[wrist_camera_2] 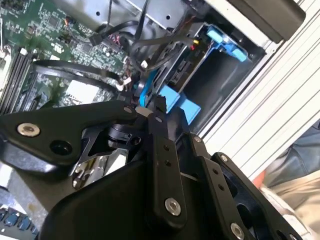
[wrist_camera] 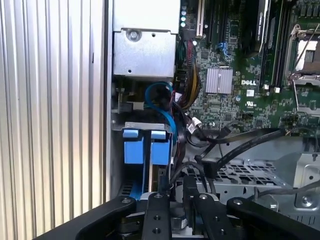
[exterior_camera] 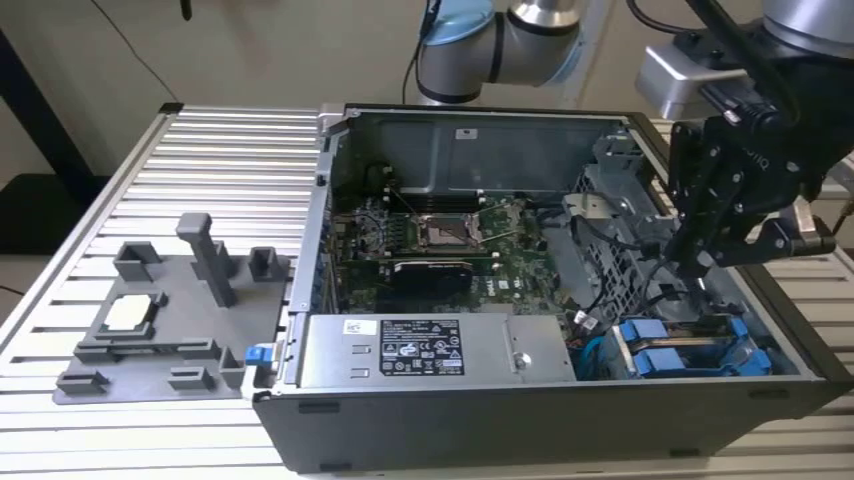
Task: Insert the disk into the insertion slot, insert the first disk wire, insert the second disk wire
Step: 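Insert the second disk wire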
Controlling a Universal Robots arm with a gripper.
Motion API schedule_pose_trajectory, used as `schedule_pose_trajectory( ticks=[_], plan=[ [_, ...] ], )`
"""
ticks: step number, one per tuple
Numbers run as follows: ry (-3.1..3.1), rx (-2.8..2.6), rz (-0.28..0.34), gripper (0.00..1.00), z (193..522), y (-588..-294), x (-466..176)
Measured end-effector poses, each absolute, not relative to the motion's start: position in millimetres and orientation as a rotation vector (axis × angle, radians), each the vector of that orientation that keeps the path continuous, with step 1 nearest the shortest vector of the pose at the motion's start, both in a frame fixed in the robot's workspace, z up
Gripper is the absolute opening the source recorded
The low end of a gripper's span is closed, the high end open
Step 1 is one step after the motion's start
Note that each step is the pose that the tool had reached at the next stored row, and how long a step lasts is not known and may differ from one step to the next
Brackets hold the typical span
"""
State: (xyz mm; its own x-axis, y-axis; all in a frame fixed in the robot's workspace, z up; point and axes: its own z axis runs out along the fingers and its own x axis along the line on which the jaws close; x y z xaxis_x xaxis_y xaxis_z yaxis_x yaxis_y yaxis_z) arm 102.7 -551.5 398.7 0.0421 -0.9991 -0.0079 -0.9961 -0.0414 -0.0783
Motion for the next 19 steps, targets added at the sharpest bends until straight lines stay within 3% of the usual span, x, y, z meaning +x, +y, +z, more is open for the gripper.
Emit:
schedule_pose_trajectory(
  ticks=[19],
  plan=[
    [2.078, -2.322, -0.135, 0.26, 392, -519, 90]
  ],
)
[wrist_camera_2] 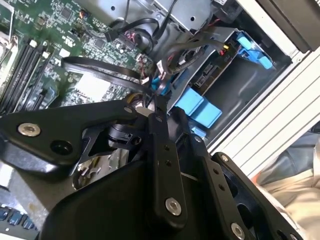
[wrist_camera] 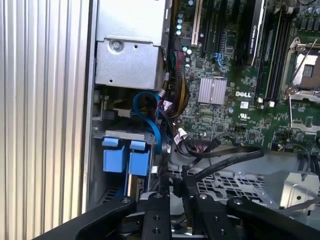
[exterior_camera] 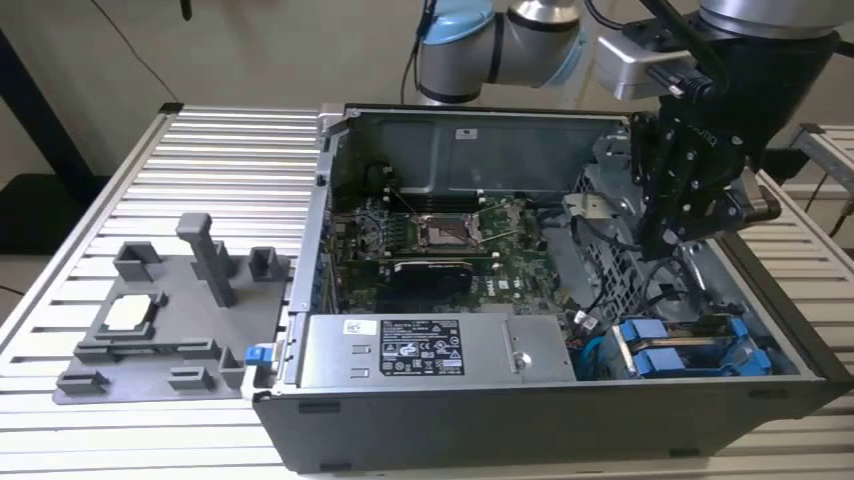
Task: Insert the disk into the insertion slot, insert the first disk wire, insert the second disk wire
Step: 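Insert the second disk wire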
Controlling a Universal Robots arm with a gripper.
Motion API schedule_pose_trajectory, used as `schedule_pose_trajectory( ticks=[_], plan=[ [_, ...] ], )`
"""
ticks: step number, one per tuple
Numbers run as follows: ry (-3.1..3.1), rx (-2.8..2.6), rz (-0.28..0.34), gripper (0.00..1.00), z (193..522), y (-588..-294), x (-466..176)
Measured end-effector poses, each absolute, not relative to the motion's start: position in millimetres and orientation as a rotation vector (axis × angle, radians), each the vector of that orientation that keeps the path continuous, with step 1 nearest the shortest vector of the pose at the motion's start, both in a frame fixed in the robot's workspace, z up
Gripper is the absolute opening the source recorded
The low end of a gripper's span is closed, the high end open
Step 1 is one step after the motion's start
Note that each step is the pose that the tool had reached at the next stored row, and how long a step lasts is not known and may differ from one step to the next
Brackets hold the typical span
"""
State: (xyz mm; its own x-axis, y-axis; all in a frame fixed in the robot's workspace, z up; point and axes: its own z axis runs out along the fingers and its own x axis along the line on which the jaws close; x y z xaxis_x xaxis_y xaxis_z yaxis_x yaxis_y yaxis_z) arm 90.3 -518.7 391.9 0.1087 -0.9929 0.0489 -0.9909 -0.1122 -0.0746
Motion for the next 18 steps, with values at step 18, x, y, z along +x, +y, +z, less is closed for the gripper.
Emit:
schedule_pose_trajectory(
  ticks=[18],
  plan=[
    [2.083, -2.338, -0.182, 0.26, 387.2, -515.1, 85.8]
  ],
)
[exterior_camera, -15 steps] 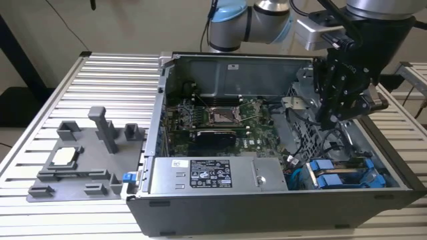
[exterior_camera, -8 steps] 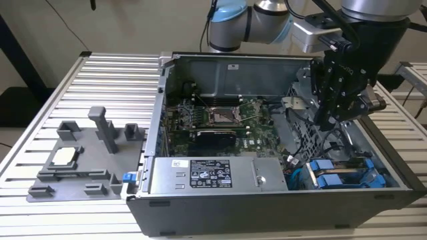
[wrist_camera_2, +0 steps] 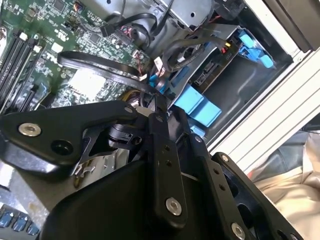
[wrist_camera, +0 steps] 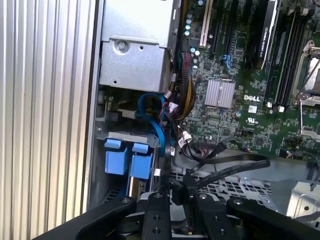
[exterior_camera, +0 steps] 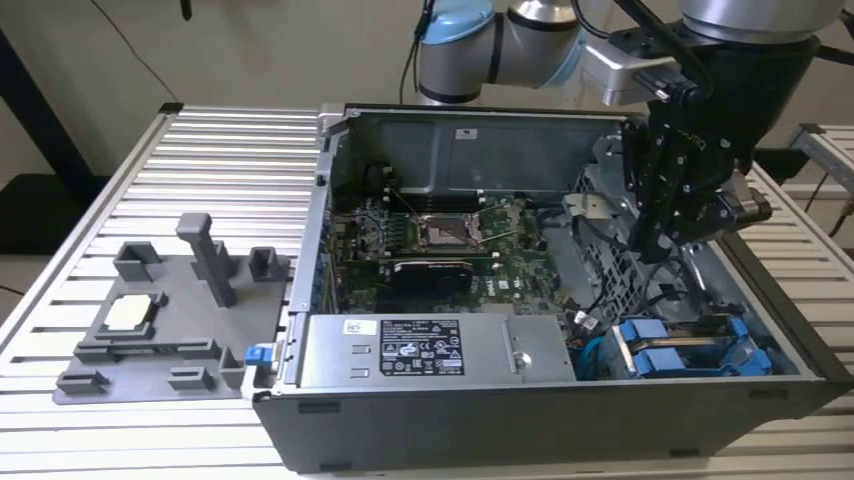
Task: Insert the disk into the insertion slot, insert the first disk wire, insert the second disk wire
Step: 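Insert the second disk wire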
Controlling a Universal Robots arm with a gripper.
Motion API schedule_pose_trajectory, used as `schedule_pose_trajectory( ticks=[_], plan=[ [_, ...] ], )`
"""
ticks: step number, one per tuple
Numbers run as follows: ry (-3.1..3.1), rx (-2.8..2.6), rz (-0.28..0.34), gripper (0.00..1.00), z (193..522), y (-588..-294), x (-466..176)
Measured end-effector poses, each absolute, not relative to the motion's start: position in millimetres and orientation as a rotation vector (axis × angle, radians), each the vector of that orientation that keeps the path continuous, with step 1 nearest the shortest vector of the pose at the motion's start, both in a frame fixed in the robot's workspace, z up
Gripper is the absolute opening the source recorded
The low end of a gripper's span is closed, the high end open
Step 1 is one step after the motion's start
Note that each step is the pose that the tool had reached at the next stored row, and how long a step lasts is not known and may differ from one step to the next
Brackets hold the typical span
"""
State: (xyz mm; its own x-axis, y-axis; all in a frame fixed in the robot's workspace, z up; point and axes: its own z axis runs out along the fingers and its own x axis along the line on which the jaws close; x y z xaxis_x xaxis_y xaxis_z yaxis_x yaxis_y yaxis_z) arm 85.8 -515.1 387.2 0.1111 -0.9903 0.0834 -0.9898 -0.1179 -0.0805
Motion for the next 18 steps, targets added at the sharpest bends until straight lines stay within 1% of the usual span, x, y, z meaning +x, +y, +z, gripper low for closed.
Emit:
schedule_pose_trajectory(
  ticks=[7, 9, 10, 18],
  plan=[
    [2.09, -2.333, -0.184, 0.26, 387.2, -515.0, 85.8],
    [2.09, -2.333, -0.184, 0.24, 387.2, -515.0, 85.8],
    [2.09, -2.333, -0.184, 0.17, 387.2, -515.0, 85.8],
    [2.091, -2.333, -0.185, 0.16, 387.2, -515.0, 85.8]
  ],
)
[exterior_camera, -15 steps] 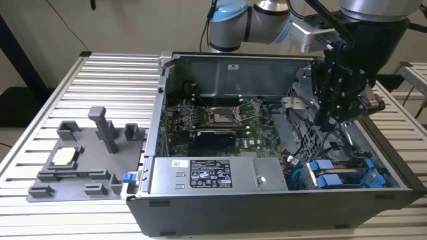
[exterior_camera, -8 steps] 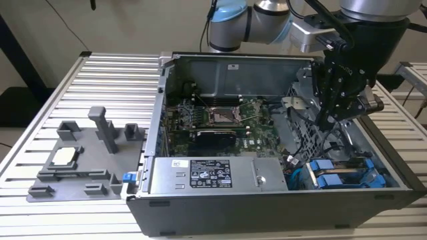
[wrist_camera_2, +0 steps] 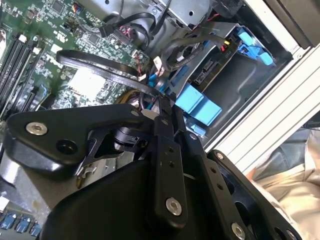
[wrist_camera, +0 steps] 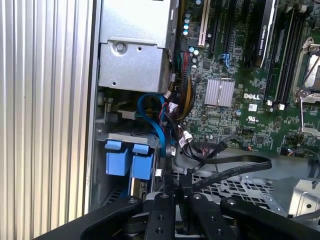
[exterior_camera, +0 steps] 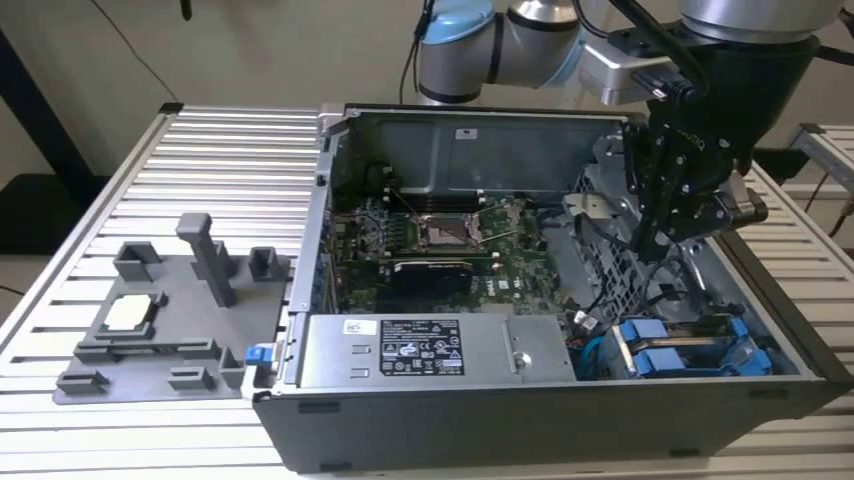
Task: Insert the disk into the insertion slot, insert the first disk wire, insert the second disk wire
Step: 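Insert the second disk wire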
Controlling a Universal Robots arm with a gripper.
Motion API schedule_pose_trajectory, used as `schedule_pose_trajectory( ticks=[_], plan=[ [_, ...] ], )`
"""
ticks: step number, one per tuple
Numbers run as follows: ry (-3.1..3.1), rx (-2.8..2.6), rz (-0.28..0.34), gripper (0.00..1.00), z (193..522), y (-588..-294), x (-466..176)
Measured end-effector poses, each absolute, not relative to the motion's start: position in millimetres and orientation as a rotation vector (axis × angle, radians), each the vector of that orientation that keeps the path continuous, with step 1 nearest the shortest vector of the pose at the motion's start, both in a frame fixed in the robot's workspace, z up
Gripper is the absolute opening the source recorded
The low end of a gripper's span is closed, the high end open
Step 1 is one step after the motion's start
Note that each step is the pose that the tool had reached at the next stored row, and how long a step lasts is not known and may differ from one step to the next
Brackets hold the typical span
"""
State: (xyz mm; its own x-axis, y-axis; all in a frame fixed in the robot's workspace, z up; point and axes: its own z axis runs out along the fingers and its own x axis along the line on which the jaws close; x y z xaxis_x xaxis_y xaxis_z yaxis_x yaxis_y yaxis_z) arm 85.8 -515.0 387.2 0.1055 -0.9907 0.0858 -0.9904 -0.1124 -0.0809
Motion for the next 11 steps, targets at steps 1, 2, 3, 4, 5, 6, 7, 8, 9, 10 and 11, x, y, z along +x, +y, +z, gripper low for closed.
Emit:
schedule_pose_trajectory(
  ticks=[1, 2, 3, 4, 5, 6, 7, 8, 9, 10, 11],
  plan=[
    [2.091, -2.333, -0.185, 0.16, 387.2, -515.0, 85.8],
    [2.091, -2.334, -0.186, 0.16, 387.2, -515.0, 85.7],
    [2.091, -2.334, -0.186, 0.16, 387.2, -515.0, 85.8],
    [2.091, -2.334, -0.186, 0.16, 387.2, -515.0, 85.8],
    [2.091, -2.334, -0.186, 0.16, 387.2, -515.0, 85.8],
    [2.091, -2.334, -0.186, 0.16, 387.2, -515.0, 85.7],
    [2.091, -2.334, -0.186, 0.16, 387.2, -515.0, 85.8],
    [2.091, -2.334, -0.186, 0.16, 387.2, -515.2, 85.8],
    [2.091, -2.334, -0.186, 0.16, 387.0, -515.6, 86.1],
    [2.092, -2.334, -0.186, 0.16, 386.7, -516.7, 86.8],
    [2.092, -2.334, -0.185, 0.16, 386.4, -518.2, 87.7]
  ],
)
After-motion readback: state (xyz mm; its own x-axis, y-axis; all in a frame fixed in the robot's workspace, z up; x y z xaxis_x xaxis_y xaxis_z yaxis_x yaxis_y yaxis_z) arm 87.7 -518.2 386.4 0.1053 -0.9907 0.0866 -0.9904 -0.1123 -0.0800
